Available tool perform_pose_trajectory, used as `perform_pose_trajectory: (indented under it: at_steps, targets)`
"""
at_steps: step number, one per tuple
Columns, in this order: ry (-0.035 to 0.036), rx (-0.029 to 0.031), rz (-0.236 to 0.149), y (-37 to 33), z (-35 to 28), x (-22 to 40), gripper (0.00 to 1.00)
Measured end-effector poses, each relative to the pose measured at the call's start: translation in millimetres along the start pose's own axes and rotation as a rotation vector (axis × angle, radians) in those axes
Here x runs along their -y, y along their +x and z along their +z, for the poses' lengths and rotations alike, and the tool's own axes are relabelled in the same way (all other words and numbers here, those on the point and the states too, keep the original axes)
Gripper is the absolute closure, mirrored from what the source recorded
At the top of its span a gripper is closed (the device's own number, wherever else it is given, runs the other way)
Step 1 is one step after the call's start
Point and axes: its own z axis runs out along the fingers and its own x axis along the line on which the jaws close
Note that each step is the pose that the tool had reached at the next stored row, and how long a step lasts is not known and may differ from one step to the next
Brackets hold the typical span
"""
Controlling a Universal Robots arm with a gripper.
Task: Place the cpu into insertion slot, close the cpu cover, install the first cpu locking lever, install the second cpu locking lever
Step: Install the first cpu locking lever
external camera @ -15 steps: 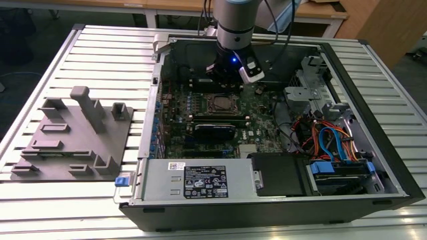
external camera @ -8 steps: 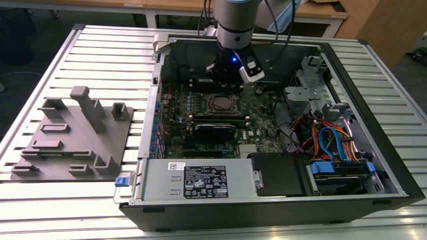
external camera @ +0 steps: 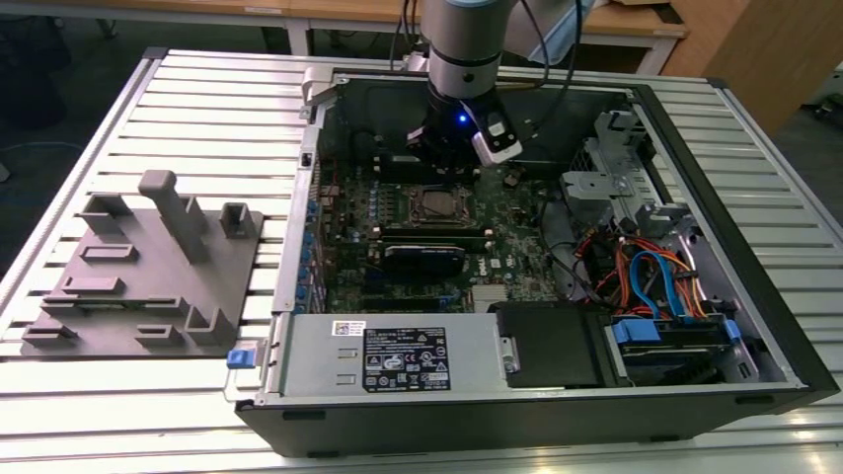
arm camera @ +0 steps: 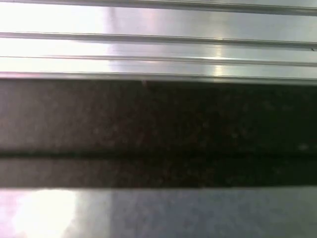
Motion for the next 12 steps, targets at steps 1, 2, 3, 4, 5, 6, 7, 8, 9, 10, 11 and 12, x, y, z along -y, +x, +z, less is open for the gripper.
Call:
perform_pose_trajectory:
  at_steps: [1,2,3,4,5,6,7,8,9,10,11,12]
  targets:
    - [0.0001,0.0000,0.000,0.0,0.0,0.0,0.90]
    - [0.0000,0.0001,0.000,0.0,0.1,-0.1,0.90]
    - [-0.0001,0.0001,0.000,0.0,0.1,-0.1,0.90]
    - [-0.0001,0.0001,0.000,0.0,0.0,-0.1,0.90]
    - [-0.0001,0.0002,0.000,0.0,0.0,-0.1,0.90]
    - [-0.0002,0.0002,0.000,0.0,0.1,-0.2,0.90]
    - [-0.0001,0.0002,0.000,0.0,0.0,-0.2,0.90]
    - [-0.0001,0.0002,0.000,0.0,-0.1,-0.2,0.90]
    - [0.0001,0.0001,0.000,0.0,-0.4,-0.2,0.90]
    - [0.0000,0.0001,0.000,0.0,-0.5,-0.2,0.90]
    - [-0.0002,0.0002,0.000,-0.1,-0.5,-0.2,0.90]
    - [-0.0003,0.0003,0.000,-0.1,-0.5,-0.2,0.90]
